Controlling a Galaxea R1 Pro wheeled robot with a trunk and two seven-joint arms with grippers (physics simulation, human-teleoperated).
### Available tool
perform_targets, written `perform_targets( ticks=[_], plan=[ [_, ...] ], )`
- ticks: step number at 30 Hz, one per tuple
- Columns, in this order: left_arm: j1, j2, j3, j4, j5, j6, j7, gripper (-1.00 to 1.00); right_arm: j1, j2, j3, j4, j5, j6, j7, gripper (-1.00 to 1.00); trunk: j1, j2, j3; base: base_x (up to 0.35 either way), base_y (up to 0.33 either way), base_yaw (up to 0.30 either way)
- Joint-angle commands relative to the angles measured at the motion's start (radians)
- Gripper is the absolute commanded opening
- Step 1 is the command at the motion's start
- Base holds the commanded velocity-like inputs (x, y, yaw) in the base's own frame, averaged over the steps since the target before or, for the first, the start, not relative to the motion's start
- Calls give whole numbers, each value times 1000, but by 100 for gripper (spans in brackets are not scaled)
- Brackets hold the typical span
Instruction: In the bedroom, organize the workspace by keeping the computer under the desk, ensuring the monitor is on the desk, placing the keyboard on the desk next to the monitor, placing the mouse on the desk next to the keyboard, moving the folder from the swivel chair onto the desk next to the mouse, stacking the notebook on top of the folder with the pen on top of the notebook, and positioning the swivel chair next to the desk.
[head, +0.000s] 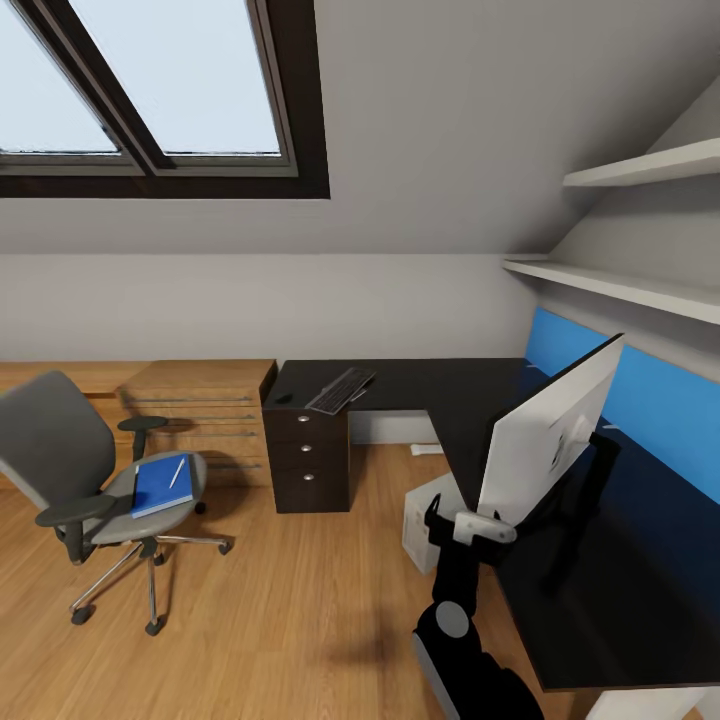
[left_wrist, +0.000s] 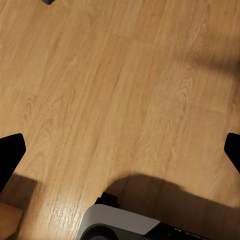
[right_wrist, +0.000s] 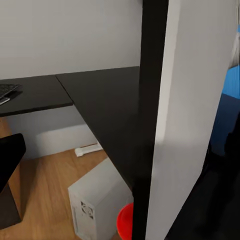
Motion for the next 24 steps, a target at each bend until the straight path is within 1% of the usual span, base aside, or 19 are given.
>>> perform_targets(
  ticks=[1,4,8,17,20,21,24],
  plan=[
    [0,0,-2,-2,8,4,7,100,-1,0,1,0,0,-2,-4,100,0,-1,-1,14,0,0],
    [0,1,-2,-2,8,4,7,100,-1,-1,0,1,0,-2,-5,100,0,-1,-1,27,0,0],
    [0,0,-2,-2,8,2,7,100,-1,-2,-5,5,0,-3,-7,100,0,-1,-1,129,0,0],
    [0,0,-2,-2,8,2,7,100,-1,-2,-32,7,0,-1,-29,100,0,-1,-1,20,0,0],
    [0,0,-2,-2,8,3,7,100,-1,-2,-48,8,0,-1,-31,100,0,-1,-1,3,0,0],
    [0,0,-2,-2,8,3,7,100,-1,-2,-61,8,0,-1,-31,100,0,-1,-1,1,0,0],
    [0,0,-2,-2,8,3,7,100,-1,-1,-82,8,0,0,-31,100,0,-1,-1,28,0,0]
  ],
)
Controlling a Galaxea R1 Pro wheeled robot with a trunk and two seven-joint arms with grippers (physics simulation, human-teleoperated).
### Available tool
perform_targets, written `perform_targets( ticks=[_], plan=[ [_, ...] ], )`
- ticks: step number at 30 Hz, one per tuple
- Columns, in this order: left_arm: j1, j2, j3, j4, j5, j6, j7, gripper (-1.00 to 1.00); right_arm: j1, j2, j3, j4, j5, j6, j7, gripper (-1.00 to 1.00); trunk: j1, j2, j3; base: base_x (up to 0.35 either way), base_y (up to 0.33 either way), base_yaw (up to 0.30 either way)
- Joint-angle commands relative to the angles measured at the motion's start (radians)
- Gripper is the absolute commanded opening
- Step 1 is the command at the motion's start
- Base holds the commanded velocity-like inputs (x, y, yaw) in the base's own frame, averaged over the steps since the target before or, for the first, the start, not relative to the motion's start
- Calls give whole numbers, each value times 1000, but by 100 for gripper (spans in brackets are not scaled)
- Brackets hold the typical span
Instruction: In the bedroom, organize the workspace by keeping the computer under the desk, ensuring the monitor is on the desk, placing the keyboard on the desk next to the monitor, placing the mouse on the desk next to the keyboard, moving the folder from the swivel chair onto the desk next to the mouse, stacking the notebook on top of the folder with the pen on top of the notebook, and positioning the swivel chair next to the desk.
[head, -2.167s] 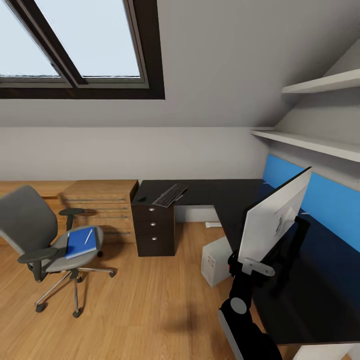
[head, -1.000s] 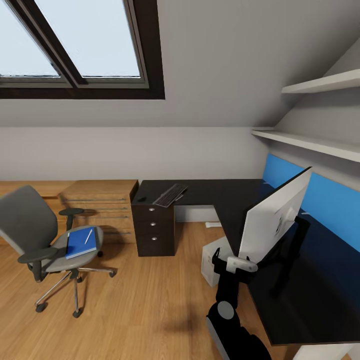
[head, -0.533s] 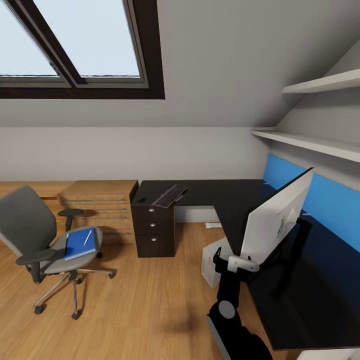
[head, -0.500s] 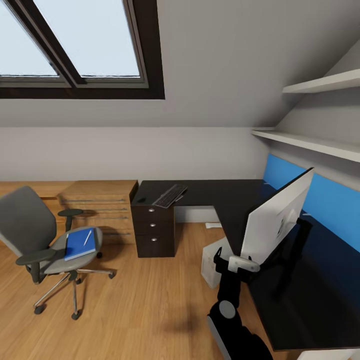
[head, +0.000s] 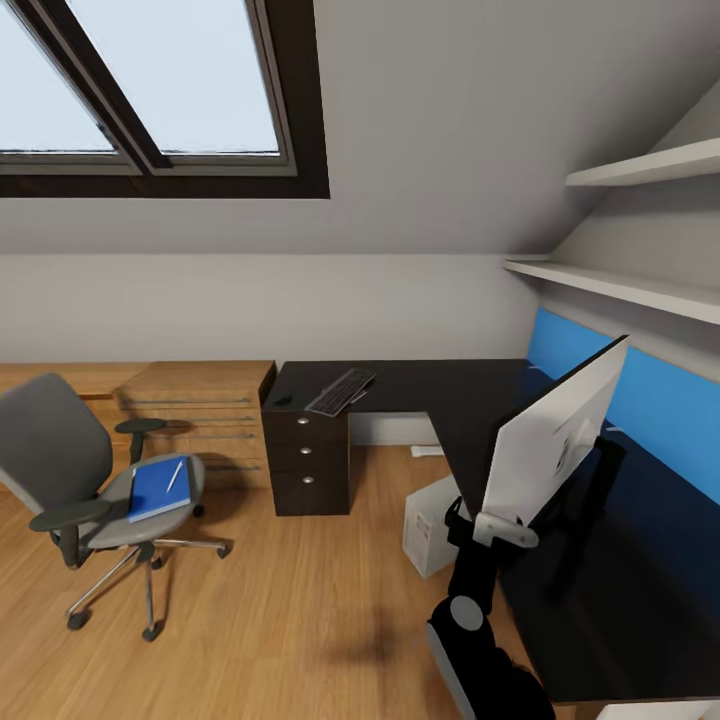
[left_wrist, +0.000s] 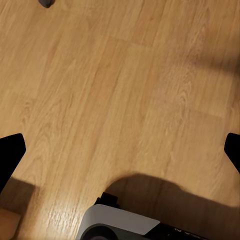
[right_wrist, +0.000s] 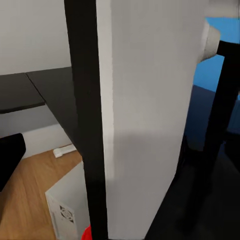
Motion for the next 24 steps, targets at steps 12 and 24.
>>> perform_targets(
  ticks=[12,24],
  plan=[
    [0,0,-2,-2,8,3,7,100,-1,0,-32,0,-1,0,-4,100,0,-1,-1,138,0,0],
    [0,0,-2,-2,9,4,7,100,-1,0,-74,2,-1,2,-4,100,0,-1,-1,5,-55,0]
  ],
)
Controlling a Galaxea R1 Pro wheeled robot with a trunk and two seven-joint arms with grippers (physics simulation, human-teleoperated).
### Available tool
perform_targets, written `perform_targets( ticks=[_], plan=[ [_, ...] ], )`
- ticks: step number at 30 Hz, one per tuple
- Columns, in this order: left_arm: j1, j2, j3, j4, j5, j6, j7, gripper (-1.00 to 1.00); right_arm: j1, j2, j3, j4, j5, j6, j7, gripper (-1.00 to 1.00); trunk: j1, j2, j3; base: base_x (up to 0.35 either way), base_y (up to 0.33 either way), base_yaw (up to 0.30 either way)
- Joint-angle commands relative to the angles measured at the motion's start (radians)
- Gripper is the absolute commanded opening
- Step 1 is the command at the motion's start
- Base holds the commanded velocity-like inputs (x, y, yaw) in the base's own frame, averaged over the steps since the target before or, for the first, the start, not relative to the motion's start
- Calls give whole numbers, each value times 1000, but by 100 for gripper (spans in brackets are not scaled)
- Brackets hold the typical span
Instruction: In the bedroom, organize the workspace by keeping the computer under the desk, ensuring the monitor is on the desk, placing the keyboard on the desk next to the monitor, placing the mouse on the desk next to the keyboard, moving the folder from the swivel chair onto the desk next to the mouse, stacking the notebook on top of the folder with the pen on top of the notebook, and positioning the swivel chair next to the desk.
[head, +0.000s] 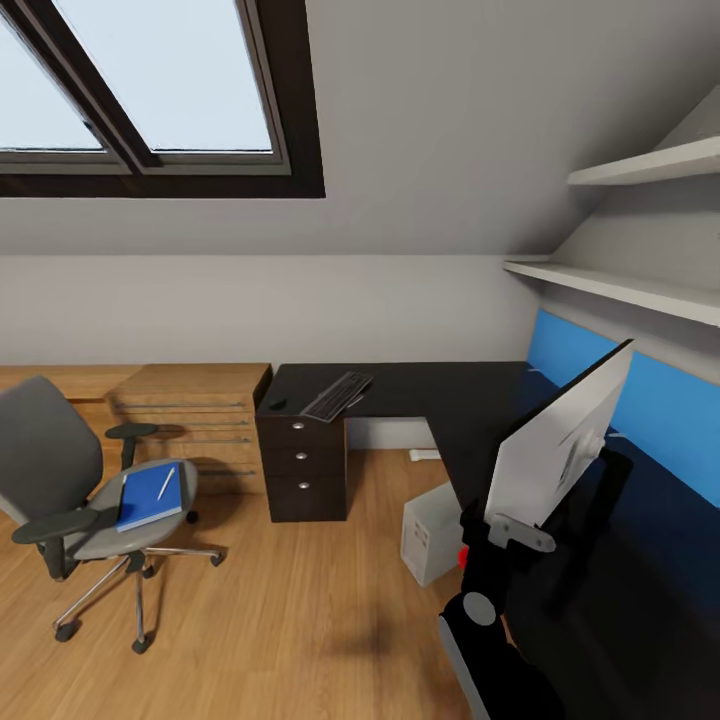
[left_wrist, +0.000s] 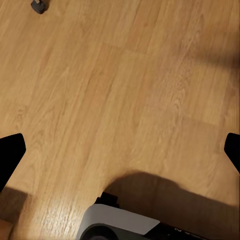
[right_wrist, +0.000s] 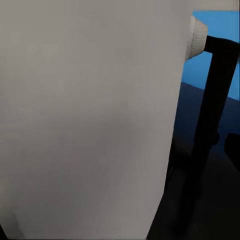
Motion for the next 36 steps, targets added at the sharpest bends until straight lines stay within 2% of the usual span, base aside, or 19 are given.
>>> perform_targets(
  ticks=[1,19,36],
  plan=[
    [0,0,-2,-2,8,4,7,100,-1,0,1,0,0,-2,-4,100,0,-1,-1,0,-46,0],
    [0,2,-1,-2,10,4,8,100,-1,1,3,0,-2,-3,-3,100,0,-1,-1,-133,-10,0],
    [0,2,0,-2,8,4,8,100,-1,1,2,0,0,-3,-3,100,0,-1,-1,-55,-21,0]
  ],
)
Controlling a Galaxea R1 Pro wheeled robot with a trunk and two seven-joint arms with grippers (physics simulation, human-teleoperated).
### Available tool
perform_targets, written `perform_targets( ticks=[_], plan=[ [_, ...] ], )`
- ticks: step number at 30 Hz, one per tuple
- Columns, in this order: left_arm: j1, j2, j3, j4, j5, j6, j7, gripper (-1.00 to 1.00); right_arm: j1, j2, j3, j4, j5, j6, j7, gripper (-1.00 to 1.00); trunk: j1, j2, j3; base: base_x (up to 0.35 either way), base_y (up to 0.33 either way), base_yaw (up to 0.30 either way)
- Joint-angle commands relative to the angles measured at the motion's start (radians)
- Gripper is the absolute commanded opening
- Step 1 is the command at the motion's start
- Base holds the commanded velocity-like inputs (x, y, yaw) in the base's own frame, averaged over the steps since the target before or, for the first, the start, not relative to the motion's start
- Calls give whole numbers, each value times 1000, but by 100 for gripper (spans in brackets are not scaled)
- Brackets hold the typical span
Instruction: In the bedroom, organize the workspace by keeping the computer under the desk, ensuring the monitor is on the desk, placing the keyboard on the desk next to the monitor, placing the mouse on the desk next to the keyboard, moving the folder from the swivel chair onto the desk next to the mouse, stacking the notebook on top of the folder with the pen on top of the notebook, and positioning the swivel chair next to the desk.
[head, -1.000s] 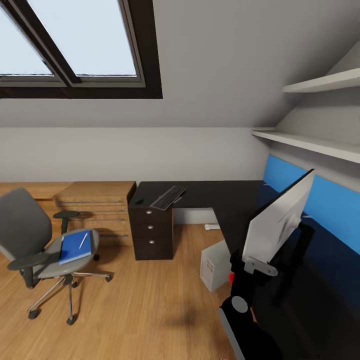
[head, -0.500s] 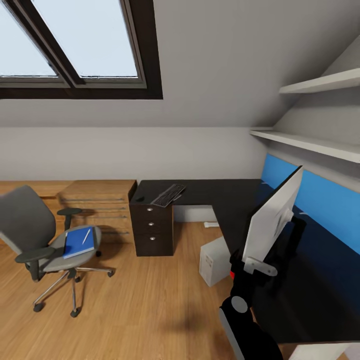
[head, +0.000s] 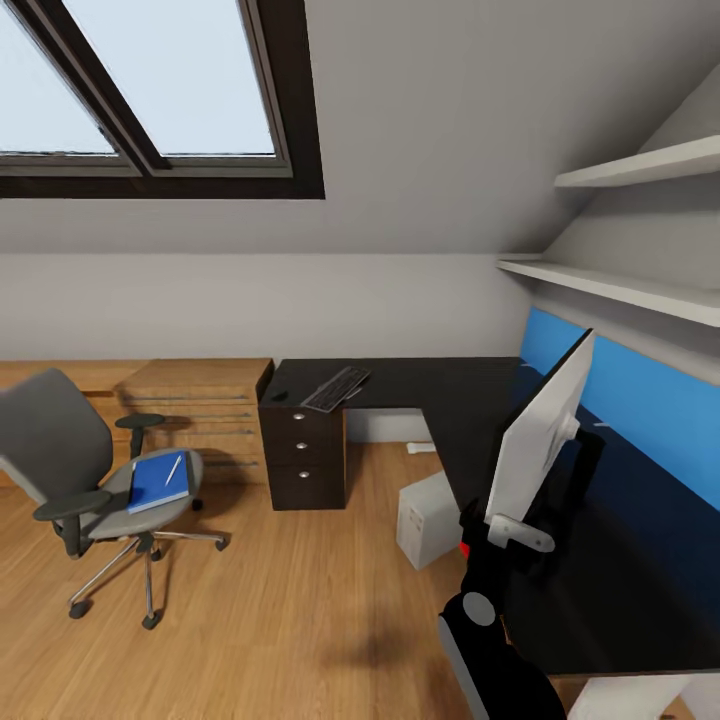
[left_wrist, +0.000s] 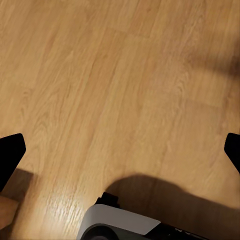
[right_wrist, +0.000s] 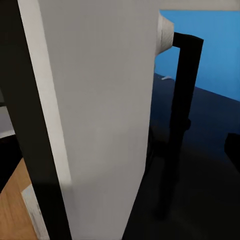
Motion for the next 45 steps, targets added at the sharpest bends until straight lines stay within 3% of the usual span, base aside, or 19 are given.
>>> perform_targets(
  ticks=[1,45],
  plan=[
    [0,0,-2,-2,8,4,6,100,-1,0,0,0,-1,-2,-4,100,0,-1,-1,-4,-20,0],
    [0,1,-2,-2,10,4,5,100,-1,0,5,-1,1,-3,-6,100,0,-1,-1,-50,-54,0]
  ],
)
